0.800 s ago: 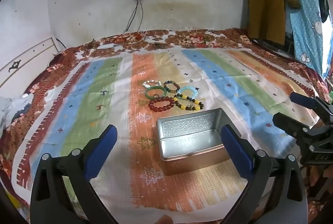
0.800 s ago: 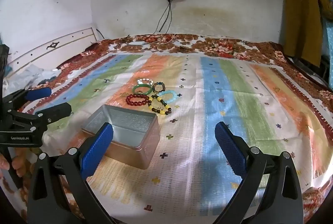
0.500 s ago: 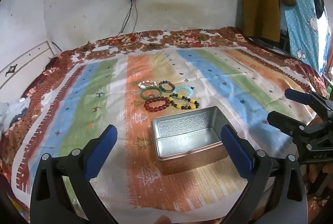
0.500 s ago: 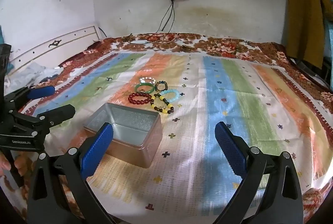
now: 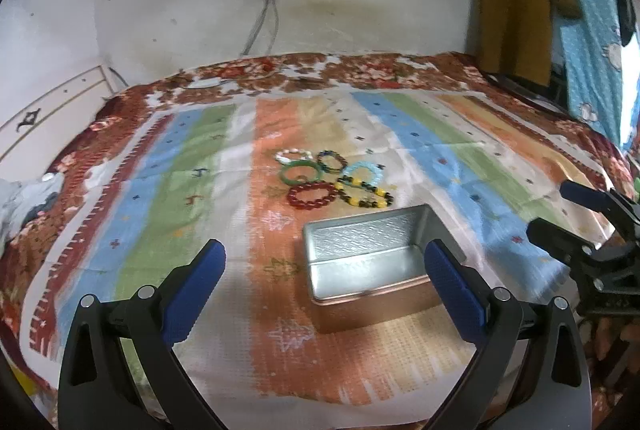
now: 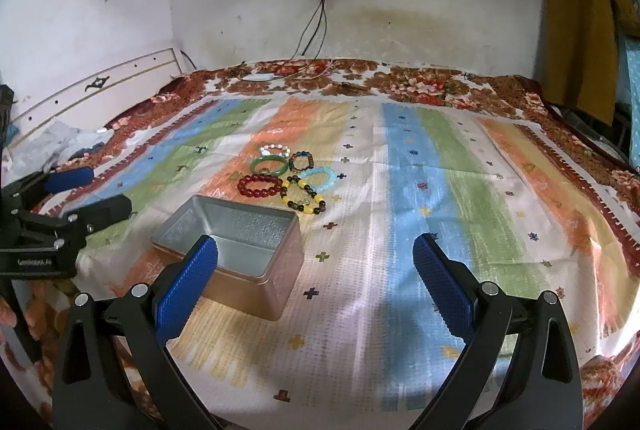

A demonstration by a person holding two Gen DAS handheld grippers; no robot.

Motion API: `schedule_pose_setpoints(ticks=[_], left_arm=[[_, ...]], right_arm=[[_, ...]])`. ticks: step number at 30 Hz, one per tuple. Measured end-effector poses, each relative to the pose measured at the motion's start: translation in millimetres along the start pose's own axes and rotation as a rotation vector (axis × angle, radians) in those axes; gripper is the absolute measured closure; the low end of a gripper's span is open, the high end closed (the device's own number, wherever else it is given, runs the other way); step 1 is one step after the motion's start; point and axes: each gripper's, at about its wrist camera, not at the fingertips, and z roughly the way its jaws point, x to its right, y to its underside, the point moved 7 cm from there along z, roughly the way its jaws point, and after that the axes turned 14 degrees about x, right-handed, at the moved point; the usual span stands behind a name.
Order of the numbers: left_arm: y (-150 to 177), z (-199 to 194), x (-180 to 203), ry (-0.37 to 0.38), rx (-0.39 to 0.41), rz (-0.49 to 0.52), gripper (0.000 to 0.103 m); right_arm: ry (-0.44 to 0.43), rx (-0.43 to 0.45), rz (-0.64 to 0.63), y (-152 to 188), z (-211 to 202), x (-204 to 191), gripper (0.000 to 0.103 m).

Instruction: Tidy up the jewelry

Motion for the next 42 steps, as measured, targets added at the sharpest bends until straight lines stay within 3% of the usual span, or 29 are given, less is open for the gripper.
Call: schedule_pose_setpoints(ticks=[10,42], left_arm=[[3.4,2.5,3.2,0.029,-0.008,0.007,0.005],[6.2,3.6,-3.8,-0.020,-0.037,-0.023,0.006]], right_arm=[[0.001,-0.004,0.004,-3.7,0.5,-0.5,0.004],[-0.004,-0.037,0.015,-0.6,6.7,-0.9,0.004]])
